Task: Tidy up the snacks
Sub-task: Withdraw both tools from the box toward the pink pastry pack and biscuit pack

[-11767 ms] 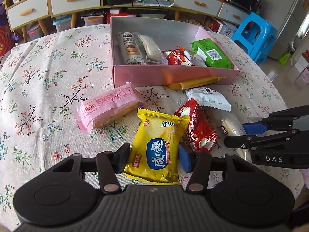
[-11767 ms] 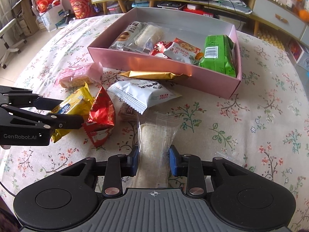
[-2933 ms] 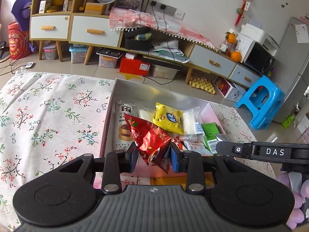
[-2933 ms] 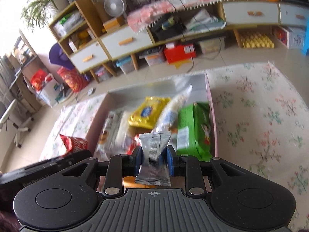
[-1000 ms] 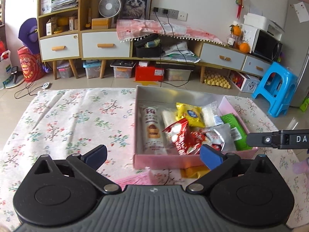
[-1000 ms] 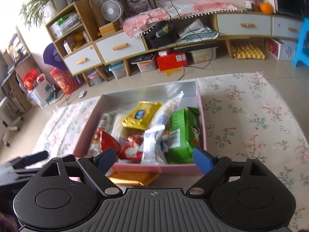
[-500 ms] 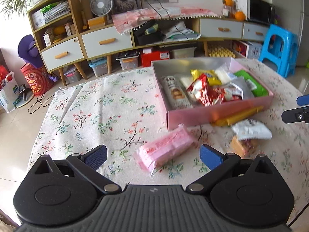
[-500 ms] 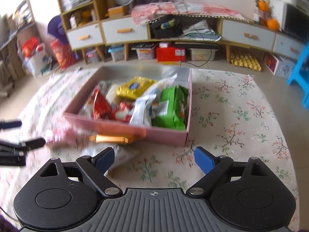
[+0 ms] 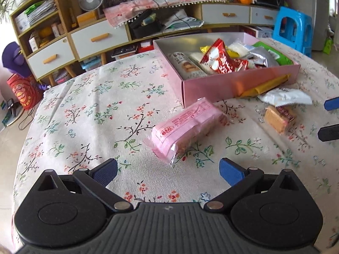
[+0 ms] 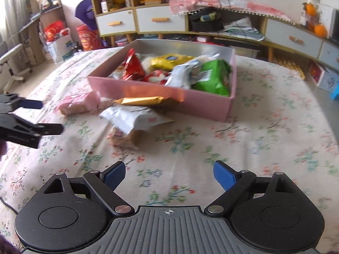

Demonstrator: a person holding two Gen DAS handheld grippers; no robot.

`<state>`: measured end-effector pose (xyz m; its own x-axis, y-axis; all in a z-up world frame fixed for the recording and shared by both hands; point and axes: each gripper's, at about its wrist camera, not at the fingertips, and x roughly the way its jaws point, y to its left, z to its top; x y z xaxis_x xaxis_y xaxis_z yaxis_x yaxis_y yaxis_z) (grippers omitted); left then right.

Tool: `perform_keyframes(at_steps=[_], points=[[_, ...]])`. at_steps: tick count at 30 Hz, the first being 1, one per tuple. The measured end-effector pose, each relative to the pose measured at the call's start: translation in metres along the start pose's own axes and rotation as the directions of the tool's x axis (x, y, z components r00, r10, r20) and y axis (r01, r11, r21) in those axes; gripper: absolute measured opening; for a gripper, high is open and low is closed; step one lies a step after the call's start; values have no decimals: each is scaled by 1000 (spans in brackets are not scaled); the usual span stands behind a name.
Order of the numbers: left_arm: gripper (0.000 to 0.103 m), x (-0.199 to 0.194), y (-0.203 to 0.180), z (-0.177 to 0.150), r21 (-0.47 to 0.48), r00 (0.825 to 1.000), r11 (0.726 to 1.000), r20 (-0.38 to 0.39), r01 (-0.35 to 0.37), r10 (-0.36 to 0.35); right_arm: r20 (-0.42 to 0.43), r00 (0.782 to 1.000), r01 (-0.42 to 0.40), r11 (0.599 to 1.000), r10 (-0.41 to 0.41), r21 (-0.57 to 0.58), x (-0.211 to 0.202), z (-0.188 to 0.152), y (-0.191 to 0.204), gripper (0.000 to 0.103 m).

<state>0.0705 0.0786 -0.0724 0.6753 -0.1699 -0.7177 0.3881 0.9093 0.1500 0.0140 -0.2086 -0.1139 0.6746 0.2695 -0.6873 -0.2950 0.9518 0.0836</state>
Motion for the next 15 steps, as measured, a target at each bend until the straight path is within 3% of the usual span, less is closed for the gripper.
perform_keyframes(at_steps=[7, 15], points=[[103, 10, 10, 3, -55, 995, 995, 69, 77, -74, 29, 999, -39, 995, 41, -91, 20, -5, 24, 98], [103, 16, 7, 10, -52, 993, 995, 87, 88, -83, 62, 997, -32, 994, 39, -108, 34, 5, 36, 103]])
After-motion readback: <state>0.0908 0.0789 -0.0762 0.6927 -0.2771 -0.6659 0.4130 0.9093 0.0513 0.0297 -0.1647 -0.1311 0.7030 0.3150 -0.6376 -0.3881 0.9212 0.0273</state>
